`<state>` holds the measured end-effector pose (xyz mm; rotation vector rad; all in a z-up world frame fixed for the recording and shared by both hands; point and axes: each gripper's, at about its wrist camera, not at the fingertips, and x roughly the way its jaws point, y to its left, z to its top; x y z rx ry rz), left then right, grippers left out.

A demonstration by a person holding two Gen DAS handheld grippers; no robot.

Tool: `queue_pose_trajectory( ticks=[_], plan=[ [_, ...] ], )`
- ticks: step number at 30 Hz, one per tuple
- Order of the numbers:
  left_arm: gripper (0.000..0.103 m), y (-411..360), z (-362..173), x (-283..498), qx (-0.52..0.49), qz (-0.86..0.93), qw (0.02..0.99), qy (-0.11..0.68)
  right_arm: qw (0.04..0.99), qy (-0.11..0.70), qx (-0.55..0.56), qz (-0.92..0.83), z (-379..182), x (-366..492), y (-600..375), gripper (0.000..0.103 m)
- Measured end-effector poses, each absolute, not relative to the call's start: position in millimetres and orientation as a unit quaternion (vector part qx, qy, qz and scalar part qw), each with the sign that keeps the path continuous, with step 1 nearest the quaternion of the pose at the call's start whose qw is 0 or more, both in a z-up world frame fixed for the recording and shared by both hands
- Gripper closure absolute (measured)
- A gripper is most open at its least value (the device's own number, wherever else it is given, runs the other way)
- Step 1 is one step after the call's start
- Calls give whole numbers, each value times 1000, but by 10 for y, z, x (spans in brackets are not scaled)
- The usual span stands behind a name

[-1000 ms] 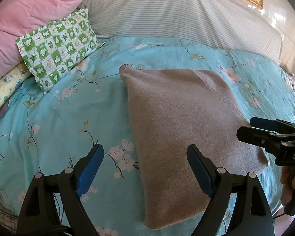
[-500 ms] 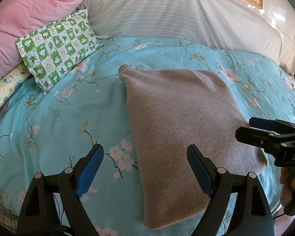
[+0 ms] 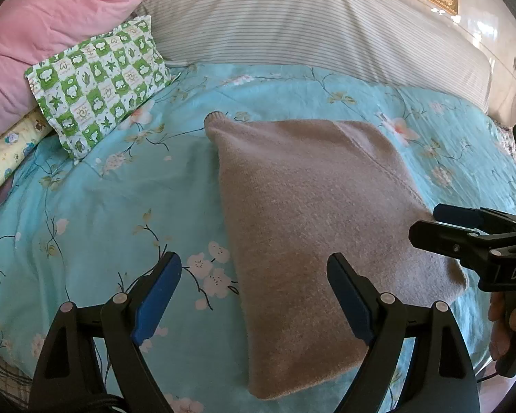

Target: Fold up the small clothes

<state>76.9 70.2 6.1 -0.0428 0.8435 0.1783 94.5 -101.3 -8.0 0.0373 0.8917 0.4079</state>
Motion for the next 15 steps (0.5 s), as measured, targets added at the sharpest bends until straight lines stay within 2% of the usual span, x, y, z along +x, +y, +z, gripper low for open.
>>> queue_pose_trajectory(
  ticks=[15],
  plan=[
    [16,700,58,764,-22,85,908,410,882,429,18,196,-93,913,-973,13]
  ],
)
